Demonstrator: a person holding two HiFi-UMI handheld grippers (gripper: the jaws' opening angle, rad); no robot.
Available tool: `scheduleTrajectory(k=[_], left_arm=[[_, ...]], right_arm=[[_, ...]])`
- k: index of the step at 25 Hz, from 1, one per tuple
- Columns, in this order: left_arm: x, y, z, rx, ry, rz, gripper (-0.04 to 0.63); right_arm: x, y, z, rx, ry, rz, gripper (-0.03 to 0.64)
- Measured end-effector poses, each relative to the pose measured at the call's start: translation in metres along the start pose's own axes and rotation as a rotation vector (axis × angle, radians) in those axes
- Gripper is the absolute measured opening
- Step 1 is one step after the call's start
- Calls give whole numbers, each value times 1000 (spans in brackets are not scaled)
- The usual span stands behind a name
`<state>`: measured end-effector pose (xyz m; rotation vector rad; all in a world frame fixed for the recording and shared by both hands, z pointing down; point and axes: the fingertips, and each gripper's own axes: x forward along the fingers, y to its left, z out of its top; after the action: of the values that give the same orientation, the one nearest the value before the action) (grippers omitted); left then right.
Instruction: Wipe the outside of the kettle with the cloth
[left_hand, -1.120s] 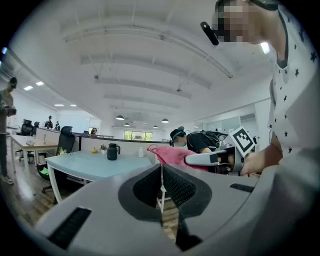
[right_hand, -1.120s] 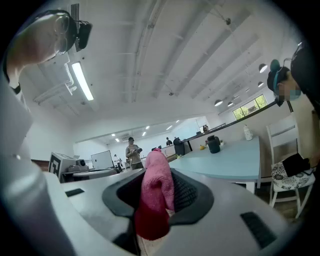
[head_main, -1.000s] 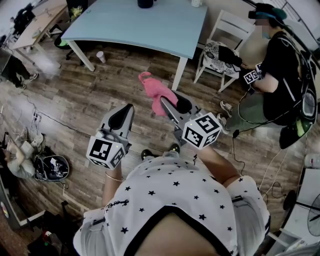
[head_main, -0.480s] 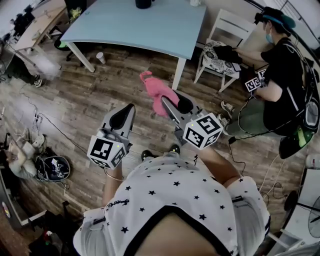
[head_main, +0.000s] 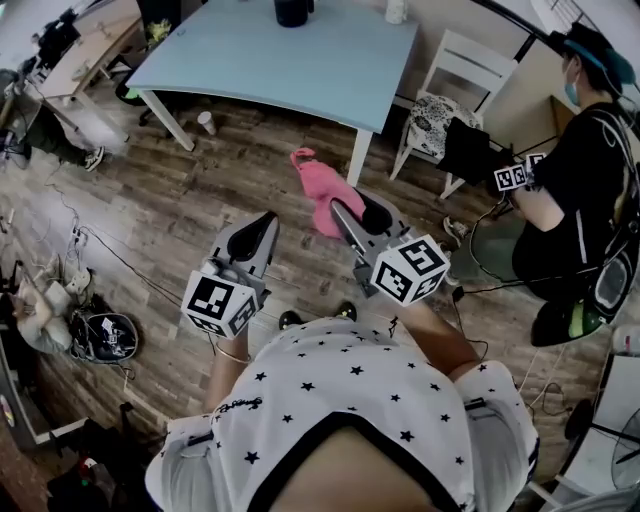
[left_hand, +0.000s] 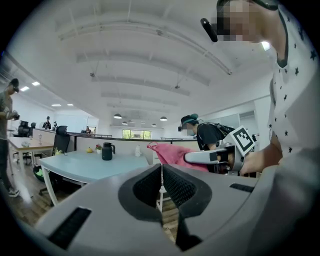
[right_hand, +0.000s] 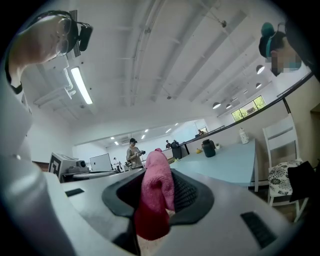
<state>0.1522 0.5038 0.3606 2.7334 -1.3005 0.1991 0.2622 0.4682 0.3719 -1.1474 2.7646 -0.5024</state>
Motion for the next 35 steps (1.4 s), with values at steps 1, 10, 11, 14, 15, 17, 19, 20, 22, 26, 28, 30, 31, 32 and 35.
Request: scheduleTrajectory(k=[1,10,11,14,15,17,19,20,22,26,28,30,31,32,35], left_arm=[[4,-2,0,2,-1,0,34],[37,-25,-1,10,5,-6,34],[41,-27,-2,8,6,-8,34],[50,-29,-7,4,22,-13,34],[51,-29,-9,2,27,-13,34],[53,-24,-10,-3,31,-10,34],[56,-17,-10,-6,29,-8,34],[59,-13,-10,-7,26,-9,34],[68,-4,-9,-7,19,-18,34],[82,20,-5,-1,6,-38,34],[88,34,-2,2,1,-42,34],[94,49,0,3,-3,-47,34],[97,58,1,4,-2,-48,34],[100,67,1,6,0,-47,34],[110,94,5,14,2,-41,34]], right_arm=[[-2,-4,1,1,-2,0,133],[-24,-41,3,24,-22,-9,133],[-26,-47,2,29,-23,-13,133],[-29,-62,0,46,-27,-28,133],[-30,-65,-1,51,-26,-35,133],[-30,-69,-2,57,-22,-46,133],[-27,-73,-3,61,-17,-55,133],[-24,-76,-3,62,-15,-60,133],[-17,-84,-2,58,-13,-73,133],[6,-93,6,50,-22,-94,134],[19,-95,9,46,-25,-100,135],[33,-99,11,44,-23,-106,135],[41,-102,11,46,-21,-111,134],[49,-104,12,50,-20,-116,133],[74,-111,16,55,-22,-125,135]])
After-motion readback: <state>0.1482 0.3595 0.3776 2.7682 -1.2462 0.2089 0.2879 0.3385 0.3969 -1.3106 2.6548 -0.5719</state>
